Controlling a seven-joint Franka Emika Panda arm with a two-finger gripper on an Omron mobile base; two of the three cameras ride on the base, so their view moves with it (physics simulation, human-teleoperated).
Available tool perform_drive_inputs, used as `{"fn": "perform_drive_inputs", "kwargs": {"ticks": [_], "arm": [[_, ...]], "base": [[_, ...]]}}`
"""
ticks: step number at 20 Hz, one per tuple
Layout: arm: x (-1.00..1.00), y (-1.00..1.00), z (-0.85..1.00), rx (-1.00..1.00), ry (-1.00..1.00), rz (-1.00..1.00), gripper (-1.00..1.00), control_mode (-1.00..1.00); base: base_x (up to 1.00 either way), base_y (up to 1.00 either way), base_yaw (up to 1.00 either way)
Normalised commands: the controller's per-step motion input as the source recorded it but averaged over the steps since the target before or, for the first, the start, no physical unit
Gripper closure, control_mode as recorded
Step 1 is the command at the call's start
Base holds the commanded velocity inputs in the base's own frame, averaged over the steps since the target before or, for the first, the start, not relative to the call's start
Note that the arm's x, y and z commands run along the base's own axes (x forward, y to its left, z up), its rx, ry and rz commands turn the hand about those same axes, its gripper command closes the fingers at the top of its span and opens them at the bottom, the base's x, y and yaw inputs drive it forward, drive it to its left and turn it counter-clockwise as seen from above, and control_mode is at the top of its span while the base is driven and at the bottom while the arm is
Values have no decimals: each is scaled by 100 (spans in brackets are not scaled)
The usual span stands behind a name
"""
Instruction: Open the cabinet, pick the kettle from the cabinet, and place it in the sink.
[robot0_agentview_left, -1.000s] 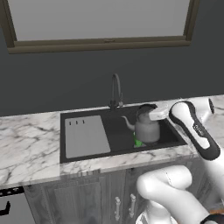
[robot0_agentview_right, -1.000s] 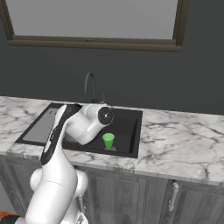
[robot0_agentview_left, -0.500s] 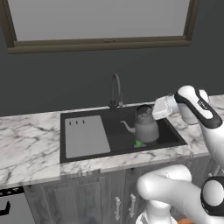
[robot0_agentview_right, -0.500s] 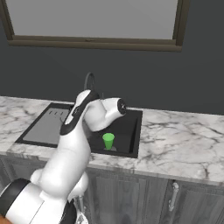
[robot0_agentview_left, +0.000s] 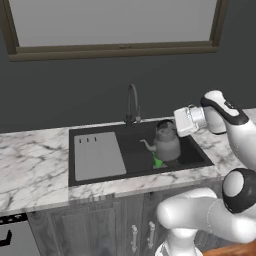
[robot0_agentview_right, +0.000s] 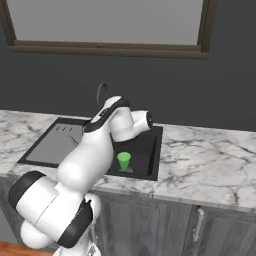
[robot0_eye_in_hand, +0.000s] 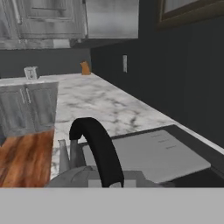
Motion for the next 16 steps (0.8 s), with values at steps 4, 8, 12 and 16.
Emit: {"fn": "perform_drive_inputs", "kwargs": {"ticks": [4, 8, 12, 16], "arm": [[15, 4, -21, 7, -9, 5, 100, -100], [21, 8, -22, 5, -2, 3, 100, -100], [25, 12, -18, 0, 0, 3, 100, -100], [24, 12, -18, 0, 0, 2, 100, -100]], "base": [[0, 0, 0], [0, 0, 0], [0, 0, 0], [0, 0, 0]]}}
